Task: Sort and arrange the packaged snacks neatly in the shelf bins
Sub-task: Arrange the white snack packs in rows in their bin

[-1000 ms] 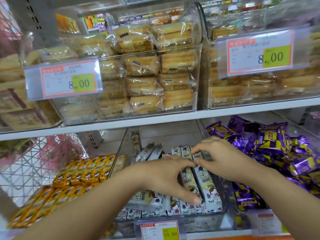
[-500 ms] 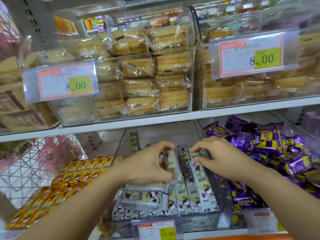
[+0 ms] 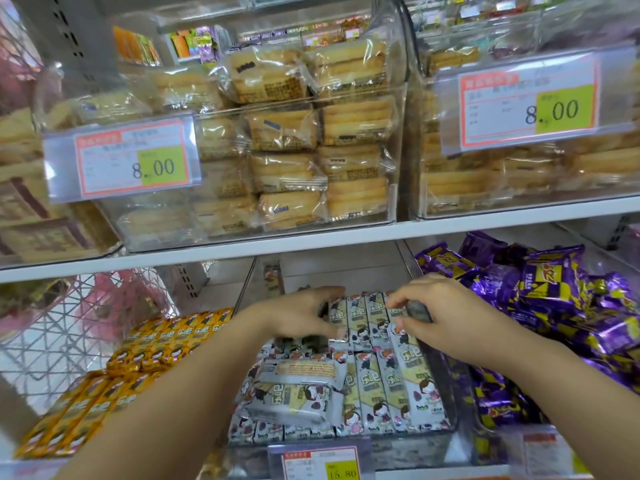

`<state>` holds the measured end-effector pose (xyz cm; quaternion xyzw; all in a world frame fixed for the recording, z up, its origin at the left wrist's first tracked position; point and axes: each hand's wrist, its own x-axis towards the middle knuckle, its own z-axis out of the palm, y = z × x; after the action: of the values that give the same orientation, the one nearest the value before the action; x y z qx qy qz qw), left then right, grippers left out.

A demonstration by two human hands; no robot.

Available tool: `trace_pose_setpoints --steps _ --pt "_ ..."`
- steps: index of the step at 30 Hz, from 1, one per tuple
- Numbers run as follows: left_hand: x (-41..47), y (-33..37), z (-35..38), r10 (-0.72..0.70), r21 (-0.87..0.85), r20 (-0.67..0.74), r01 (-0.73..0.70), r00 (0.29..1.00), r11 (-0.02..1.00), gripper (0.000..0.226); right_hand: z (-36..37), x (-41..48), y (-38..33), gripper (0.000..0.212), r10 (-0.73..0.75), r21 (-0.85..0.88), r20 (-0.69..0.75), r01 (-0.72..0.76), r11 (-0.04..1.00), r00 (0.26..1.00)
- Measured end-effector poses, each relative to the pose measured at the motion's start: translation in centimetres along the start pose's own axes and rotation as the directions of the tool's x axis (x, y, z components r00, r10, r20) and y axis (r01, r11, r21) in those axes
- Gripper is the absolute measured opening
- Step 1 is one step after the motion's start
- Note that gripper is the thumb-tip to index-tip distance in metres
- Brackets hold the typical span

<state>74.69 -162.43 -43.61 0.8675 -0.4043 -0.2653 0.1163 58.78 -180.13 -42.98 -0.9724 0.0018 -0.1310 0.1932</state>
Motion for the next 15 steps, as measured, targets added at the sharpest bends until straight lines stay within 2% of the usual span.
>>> trace_pose_setpoints --steps 2,4,5,7,10,15 --pt "-0.5 -0.5 -0.8 -0.011 0.002 -0.078 0.011 0.997 1.0 0.068 0.0 0.1 0.0 0.025 0.001 0.0 0.0 -0.001 1.0 1.0" --pt "-0.6 -1.1 -1.7 -0.061 0.062 -0.244 0.078 0.968 0.995 0.049 0.1 0.1 -0.1 0.026 0.006 -0.002 -0.001 -0.006 1.0 1.0" --pt "-0.6 -1.3 -2.0 -0.073 0.138 -0.31 0.121 0.948 0.983 0.039 0.2 0.1 -0.2 0.026 0.009 -0.007 0.001 -0.009 1.0 1.0" --pt "-0.4 -1.8 -1.9 -0.078 0.326 -0.315 0.185 0.946 0.927 0.031 0.3 0.2 -0.3 0.026 0.016 -0.016 0.005 -0.015 1.0 1.0" --pt "0.2 -2.4 -0.6 -0.16 0.514 -0.255 0.274 0.954 0.813 0.048 0.2 0.3 -0.3 0.026 0.018 -0.018 0.009 -0.018 1.0 1.0" --pt "1.9 -2.3 0.6 -0.164 0.654 -0.343 0.36 0.925 0.666 0.08 0.1 0.4 -0.2 0.026 0.011 -0.019 0.01 -0.011 1.0 1.0"
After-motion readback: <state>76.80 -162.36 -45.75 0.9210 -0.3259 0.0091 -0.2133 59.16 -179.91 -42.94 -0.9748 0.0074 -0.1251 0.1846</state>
